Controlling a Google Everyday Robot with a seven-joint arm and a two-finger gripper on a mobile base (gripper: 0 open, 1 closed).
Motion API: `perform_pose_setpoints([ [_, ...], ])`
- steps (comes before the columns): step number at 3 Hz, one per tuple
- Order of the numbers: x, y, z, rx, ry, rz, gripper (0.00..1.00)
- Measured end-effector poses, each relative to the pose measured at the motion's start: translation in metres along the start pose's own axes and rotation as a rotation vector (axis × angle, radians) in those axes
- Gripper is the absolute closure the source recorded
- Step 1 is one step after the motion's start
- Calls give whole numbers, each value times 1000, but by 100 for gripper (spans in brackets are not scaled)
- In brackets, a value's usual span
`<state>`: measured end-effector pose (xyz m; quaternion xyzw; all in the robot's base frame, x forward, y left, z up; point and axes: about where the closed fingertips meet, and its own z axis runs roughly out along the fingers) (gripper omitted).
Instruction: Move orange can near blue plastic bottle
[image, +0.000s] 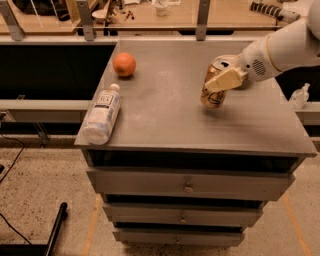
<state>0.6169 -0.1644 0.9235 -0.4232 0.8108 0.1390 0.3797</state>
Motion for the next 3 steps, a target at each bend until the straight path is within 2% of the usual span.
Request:
perform_pose_setpoints([
  [1,-22,17,16,-67,-26,-35,100],
  [2,-30,77,67,-226,-10,-59,100],
  [3,-34,99,84,-279,4,-74,100],
])
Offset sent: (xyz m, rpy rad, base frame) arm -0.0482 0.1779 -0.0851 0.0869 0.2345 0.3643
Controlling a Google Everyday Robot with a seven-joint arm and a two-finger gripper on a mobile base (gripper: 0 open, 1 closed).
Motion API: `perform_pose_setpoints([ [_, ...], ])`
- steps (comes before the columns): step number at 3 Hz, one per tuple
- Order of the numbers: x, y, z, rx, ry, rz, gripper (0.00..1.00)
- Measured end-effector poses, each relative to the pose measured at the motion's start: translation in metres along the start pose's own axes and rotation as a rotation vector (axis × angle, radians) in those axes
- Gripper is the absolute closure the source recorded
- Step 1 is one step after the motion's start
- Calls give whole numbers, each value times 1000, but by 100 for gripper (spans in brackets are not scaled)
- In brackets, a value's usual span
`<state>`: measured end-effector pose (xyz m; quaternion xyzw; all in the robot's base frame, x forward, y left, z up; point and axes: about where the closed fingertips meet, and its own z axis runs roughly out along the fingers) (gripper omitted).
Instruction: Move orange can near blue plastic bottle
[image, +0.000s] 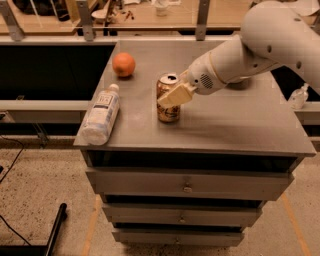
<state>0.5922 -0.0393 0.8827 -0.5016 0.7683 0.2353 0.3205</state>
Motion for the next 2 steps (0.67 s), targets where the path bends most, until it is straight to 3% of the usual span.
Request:
perform_pose_setpoints([
  [2,-4,0,-3,-1,0,0,100],
])
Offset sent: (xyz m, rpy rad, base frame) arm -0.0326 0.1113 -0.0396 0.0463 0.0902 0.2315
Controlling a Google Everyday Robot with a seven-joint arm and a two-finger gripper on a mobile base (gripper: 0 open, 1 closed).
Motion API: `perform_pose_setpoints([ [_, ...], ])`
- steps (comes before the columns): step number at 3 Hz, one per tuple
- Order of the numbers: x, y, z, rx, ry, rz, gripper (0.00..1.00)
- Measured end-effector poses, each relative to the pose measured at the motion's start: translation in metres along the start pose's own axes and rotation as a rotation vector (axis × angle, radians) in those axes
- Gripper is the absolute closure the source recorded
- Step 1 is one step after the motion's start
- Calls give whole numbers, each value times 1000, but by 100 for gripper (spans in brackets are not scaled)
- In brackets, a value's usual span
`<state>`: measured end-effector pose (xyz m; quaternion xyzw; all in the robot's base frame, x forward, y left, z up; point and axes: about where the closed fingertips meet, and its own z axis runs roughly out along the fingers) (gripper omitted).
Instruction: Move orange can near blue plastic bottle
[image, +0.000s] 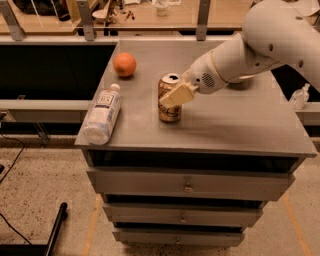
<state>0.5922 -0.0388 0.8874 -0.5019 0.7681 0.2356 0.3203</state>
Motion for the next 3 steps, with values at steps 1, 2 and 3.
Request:
perform_pose_setpoints([
  [1,-21,9,3,-82,-51,-69,100],
  [2,-57,32,13,-203,-111,-173,100],
  [3,-75,54,25,-260,-118,-266,100],
])
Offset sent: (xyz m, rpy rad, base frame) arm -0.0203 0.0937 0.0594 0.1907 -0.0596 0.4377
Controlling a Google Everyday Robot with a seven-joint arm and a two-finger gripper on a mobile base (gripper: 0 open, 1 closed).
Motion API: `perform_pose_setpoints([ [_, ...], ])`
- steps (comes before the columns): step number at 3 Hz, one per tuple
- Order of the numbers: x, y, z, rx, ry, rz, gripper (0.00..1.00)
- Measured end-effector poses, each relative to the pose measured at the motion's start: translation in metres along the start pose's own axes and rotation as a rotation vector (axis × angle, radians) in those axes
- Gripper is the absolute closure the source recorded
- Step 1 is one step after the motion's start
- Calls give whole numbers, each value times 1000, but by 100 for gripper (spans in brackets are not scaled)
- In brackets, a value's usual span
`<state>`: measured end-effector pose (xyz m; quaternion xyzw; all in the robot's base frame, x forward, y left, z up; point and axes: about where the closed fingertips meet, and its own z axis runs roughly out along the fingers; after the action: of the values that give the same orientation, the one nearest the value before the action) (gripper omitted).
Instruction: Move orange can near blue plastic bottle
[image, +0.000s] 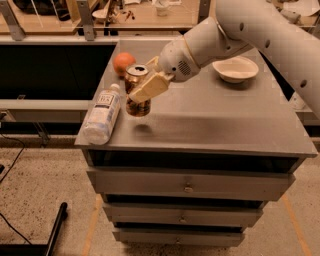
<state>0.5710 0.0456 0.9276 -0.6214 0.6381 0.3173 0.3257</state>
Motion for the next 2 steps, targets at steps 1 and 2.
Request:
perform_pose_setpoints([
  [1,-1,1,2,-4,0,-2,82],
  [2,4,1,3,6,2,1,59],
])
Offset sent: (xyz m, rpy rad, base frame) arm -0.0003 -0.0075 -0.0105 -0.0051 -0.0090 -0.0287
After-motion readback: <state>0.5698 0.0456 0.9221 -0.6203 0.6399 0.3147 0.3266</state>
